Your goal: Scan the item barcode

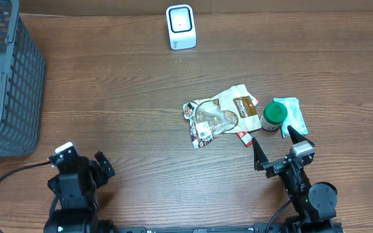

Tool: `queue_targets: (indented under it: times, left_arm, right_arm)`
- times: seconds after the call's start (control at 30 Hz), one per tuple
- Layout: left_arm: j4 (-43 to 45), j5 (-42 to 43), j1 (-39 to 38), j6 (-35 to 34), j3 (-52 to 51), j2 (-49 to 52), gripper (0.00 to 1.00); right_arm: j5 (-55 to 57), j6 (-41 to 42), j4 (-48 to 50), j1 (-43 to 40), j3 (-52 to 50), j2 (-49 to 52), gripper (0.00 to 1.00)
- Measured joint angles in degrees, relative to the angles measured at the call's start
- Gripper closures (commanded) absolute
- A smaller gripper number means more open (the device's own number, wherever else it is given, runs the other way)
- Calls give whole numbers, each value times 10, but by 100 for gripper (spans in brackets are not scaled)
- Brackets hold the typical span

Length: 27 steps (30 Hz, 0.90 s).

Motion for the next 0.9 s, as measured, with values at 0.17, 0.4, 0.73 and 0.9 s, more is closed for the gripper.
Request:
queue_targets:
  times: [0.17,0.4,0.73,0.9]
  left_arm:
    - [-17,0,0,0,-12,-35,0]
    - [-66,-2,0,0,-13,-68,0]
    - [171,-2,0,0,-16,-108,0]
    - [283,20,-1,-2,-19,-141,0]
  right_arm:
    - [0,0,0,0,0,0,0]
    - [0,0,0,0,0,0,0]
    - [0,0,0,0,0,0,0]
    - [0,0,0,0,0,0,0]
